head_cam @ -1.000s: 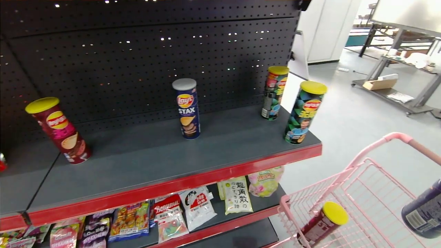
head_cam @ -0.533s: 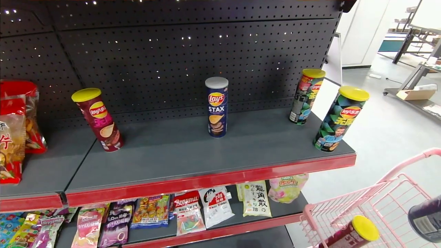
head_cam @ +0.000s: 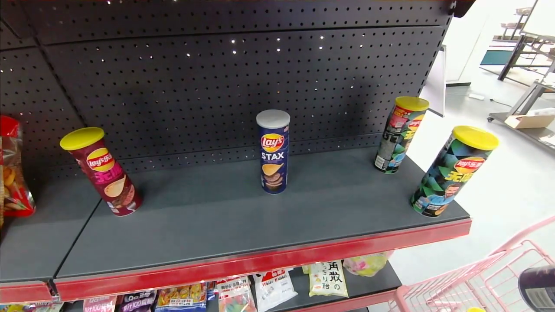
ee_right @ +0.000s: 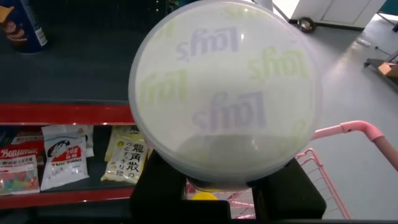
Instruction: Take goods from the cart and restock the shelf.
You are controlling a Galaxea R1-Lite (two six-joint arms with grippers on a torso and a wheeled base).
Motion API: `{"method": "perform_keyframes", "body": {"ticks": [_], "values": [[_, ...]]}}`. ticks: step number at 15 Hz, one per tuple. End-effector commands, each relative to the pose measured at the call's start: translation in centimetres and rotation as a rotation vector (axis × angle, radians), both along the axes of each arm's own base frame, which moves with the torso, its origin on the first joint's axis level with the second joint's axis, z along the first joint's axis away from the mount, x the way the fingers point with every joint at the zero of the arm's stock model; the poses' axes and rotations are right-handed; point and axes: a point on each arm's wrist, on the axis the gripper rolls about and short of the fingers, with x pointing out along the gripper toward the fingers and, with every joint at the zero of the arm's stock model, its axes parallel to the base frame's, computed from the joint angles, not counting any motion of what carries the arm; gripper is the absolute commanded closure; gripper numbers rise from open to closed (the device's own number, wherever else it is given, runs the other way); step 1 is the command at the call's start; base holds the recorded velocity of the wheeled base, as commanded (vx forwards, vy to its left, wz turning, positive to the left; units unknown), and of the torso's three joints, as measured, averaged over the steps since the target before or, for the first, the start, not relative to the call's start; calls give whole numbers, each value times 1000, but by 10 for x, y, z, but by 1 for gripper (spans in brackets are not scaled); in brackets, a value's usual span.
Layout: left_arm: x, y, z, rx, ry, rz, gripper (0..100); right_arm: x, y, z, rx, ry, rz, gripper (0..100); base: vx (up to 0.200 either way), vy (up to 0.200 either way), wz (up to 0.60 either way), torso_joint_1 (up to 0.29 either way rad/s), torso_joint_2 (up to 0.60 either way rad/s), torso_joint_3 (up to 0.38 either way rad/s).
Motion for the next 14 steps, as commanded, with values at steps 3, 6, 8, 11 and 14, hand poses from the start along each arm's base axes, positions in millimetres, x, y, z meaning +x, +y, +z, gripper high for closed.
{"method": "perform_keyframes", "body": {"ticks": [3, 6, 8, 11, 14], "values": [[0, 0, 0, 6, -2, -2, 0, -9, 0, -12, 0, -32, 0, 100, 0, 0, 0, 0, 0, 0], [1, 0, 2, 38, 8, -24, 0, -16, 0, -23, -3, -62, -11, 100, 0, 0, 0, 0, 0, 0], [13, -2, 78, -17, 23, -126, 0, -16, 0, -28, -3, -56, -14, 100, 0, 0, 0, 0, 0, 0], [84, -10, 128, -27, 204, -268, 0, -12, 0, -31, -2, -26, -3, 100, 0, 0, 0, 0, 0, 0], [158, -32, 130, 31, 226, -450, 0, -10, 0, -28, 0, -20, 1, 100, 0, 0, 0, 0, 0, 0]]}}
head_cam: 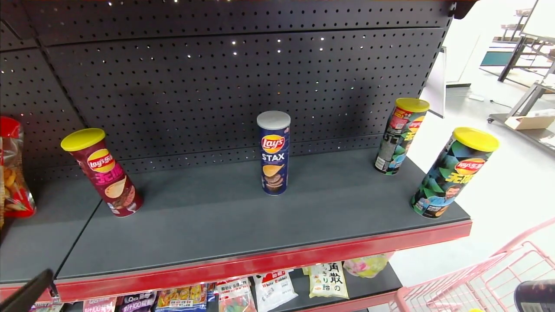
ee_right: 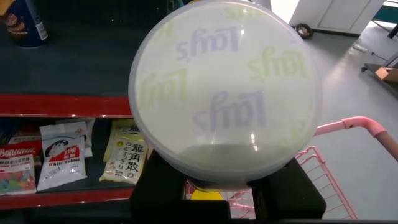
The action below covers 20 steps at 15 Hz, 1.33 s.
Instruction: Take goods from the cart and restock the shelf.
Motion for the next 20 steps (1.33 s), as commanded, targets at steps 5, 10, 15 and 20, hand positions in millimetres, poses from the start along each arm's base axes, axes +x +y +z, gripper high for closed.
{"method": "perform_keyframes", "body": {"ticks": [5, 10, 15, 20], "values": [[180, -66, 20, 10, 156, -534, 0, 2, 0, -2, 4, 15, 0, 100, 0, 0, 0, 0, 0, 0], [228, -89, -14, 161, 163, -727, 0, 3, 0, -1, 6, 20, 0, 100, 0, 0, 0, 0, 0, 0], [284, -108, -17, 155, 22, -783, 0, 2, 0, 0, 6, 18, -5, 100, 0, 0, 0, 0, 0, 0], [315, -118, -24, 149, -46, -842, 0, 3, 0, -1, 6, 21, -12, 100, 0, 0, 0, 0, 0, 0]]}}
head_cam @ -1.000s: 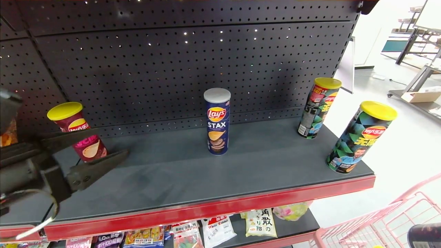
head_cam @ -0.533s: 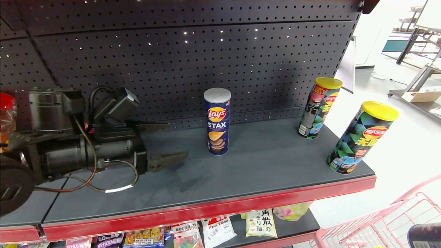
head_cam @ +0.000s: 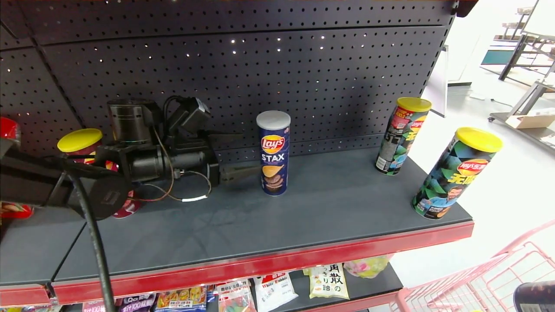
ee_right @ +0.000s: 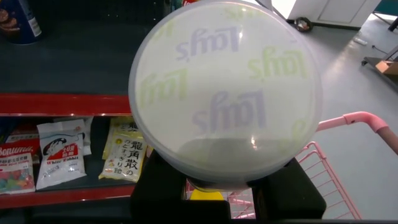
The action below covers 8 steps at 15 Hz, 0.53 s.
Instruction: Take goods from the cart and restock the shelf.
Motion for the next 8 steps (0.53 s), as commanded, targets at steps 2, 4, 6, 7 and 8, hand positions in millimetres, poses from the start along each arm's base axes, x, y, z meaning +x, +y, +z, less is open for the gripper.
{"method": "perform_keyframes", "body": {"ticks": [2, 4, 6, 7, 8], "values": [[26, -7, -19, -6, -20, 13, 0, 1, 0, 0, -1, 5, -2, 100, 0, 0, 0, 0, 0, 0], [34, -8, -22, -11, -31, 20, 0, 0, 0, -1, -1, 2, -4, 100, 0, 0, 0, 0, 0, 0], [38, -11, -20, -22, -35, 15, 0, 0, 0, -2, -1, 5, -4, 100, 0, 0, 0, 0, 0, 0], [40, -13, -18, -39, -22, 10, 0, 0, 0, -2, -1, 5, -5, 100, 0, 0, 0, 0, 0, 0], [43, -14, -15, -47, -27, 9, 0, 0, 0, -2, -1, 5, -5, 100, 0, 0, 0, 0, 0, 0]]}}
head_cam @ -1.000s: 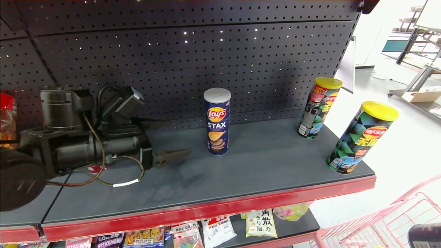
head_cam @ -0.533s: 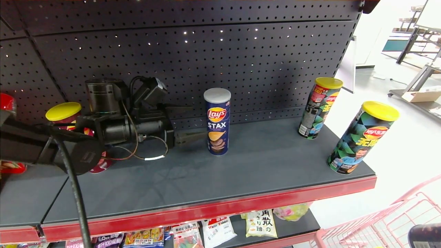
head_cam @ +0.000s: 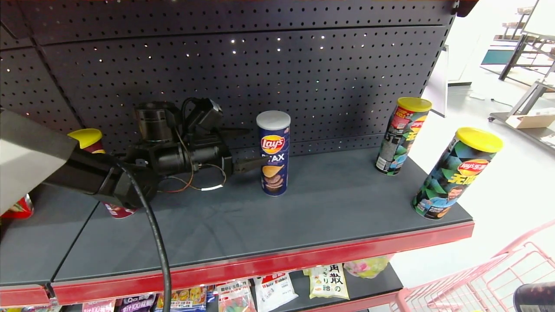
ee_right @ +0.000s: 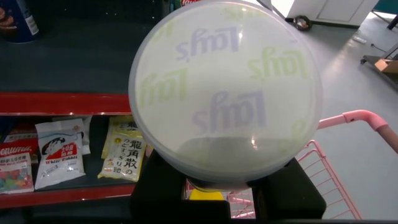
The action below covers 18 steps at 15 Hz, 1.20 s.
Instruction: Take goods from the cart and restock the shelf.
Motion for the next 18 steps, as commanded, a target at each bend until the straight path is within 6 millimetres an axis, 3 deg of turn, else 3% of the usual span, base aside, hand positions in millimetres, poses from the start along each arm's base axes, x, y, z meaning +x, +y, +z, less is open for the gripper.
{"method": "perform_keyframes", "body": {"ticks": [1, 8, 13, 18], "values": [[6, -3, -1, -4, -4, -5, 0, 0, 0, 0, 0, 1, 1, 100, 0, 0, 0, 0, 0, 0], [10, -17, 2, -42, 23, -106, 0, 0, 0, 0, 0, -2, -1, 100, 0, 0, 0, 0, 0, 0], [36, -29, -3, -54, -17, -105, 0, -1, 0, 1, 0, -7, -1, 100, 0, 0, 0, 0, 0, 0], [43, -44, -11, -56, -16, -142, 0, 0, 0, 0, 0, -2, -1, 100, 0, 0, 0, 0, 0, 0]]}}
